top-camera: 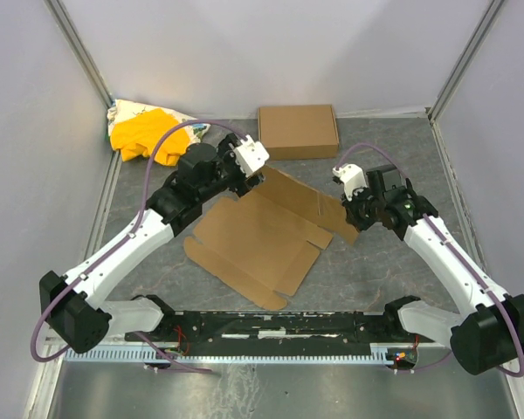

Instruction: Fold the paper box

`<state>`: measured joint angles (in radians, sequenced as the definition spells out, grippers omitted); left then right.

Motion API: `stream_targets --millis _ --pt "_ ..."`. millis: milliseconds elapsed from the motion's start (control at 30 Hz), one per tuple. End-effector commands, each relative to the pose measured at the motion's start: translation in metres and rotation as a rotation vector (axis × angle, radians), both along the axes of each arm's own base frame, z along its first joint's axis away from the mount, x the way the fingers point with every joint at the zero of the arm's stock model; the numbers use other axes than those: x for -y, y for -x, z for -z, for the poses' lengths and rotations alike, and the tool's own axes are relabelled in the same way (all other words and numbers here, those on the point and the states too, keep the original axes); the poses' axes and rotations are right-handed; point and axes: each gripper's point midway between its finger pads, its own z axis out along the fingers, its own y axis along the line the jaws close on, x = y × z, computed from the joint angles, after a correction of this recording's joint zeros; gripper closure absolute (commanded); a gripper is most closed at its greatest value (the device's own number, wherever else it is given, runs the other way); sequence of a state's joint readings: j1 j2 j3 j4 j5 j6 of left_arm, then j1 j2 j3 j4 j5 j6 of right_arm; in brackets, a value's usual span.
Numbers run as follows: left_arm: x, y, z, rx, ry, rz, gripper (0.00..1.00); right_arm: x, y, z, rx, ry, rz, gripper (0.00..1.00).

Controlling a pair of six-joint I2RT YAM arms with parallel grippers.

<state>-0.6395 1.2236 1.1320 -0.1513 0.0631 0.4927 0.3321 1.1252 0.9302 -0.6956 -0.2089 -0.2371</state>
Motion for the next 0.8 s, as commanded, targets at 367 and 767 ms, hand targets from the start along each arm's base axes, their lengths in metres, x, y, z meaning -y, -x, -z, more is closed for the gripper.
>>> stream_targets --millis 367,767 --pt "0.016 -0.022 0.037 0.242 -0.360 0.329 0.19 -0.011 -0.007 -0.012 0.048 -0.031 -0.051 0.98" --pt "0.032 -0.044 0.045 0.285 -0.347 0.325 0.25 -0.013 -0.005 -0.011 0.037 -0.037 -0.065 0.98"
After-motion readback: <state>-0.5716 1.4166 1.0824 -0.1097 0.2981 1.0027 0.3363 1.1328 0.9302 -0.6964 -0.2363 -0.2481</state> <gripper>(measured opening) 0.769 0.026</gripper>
